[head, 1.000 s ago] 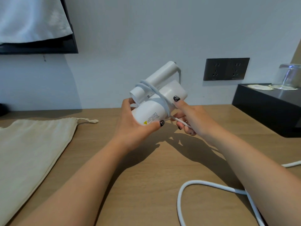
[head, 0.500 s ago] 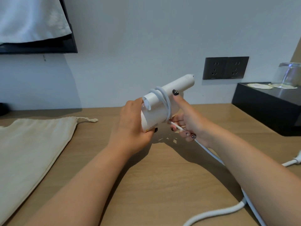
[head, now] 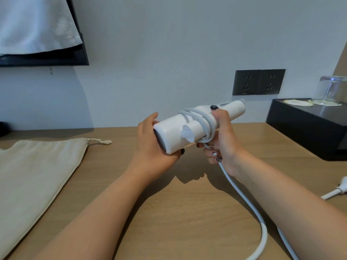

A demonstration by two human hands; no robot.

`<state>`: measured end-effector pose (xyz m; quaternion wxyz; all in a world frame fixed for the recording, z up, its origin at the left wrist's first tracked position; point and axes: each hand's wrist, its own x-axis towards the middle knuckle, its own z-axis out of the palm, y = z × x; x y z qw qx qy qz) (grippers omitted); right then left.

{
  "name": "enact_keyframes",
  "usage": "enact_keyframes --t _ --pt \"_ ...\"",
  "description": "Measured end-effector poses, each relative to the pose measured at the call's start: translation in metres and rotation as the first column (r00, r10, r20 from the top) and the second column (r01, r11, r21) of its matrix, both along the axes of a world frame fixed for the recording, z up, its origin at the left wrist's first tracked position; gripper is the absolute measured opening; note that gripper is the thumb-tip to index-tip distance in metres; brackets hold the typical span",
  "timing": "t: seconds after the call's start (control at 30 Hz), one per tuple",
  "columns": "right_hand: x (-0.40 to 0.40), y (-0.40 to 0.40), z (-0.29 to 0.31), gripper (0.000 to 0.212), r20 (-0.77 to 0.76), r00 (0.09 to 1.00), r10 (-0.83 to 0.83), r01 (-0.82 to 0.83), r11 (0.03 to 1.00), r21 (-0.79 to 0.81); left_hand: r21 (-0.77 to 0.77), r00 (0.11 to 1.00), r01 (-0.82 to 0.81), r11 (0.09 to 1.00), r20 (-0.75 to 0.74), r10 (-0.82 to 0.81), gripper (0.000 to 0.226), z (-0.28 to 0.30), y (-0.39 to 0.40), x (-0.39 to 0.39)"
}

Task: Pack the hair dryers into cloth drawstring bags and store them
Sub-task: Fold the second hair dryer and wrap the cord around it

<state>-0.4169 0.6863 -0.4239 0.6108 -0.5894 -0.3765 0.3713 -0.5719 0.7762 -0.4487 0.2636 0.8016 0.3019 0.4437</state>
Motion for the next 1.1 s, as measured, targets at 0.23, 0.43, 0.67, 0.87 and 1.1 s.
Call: enact_keyframes --t 0.23,0.43,0.67,0.87,1.1 --pt "0.007 0.001 -0.002 0.057 0.066 0.998 -0.022 0.004 0.962 0.272 -0.635 0.715 0.689 0.351 0.512 -0.477 0.085 0.004 -0.003 -0.012" --pt "0.015 0.003 -0.004 0.070 0.124 0.982 0.143 -0.170 0.955 0.242 -0.654 0.775 0.632 0.416 0.528 -0.347 0.057 0.010 -0.002 -0.012" --pt "0.026 0.001 0.002 0.051 0.108 0.981 0.162 -0.162 0.987 -0.006 -0.546 0.855 0.470 0.693 0.476 -0.205 0.067 0.012 0.010 -0.015" --pt "0.023 0.003 -0.004 0.044 0.148 0.980 0.134 -0.116 0.985 -0.124 -0.442 0.919 0.267 0.856 0.385 -0.088 0.065 0.007 0.007 -0.011" --pt "0.016 0.009 -0.004 0.069 0.165 0.982 0.096 -0.068 0.983 -0.171 -0.265 0.960 -0.025 0.964 0.263 0.098 0.057 0.011 0.009 -0.013"
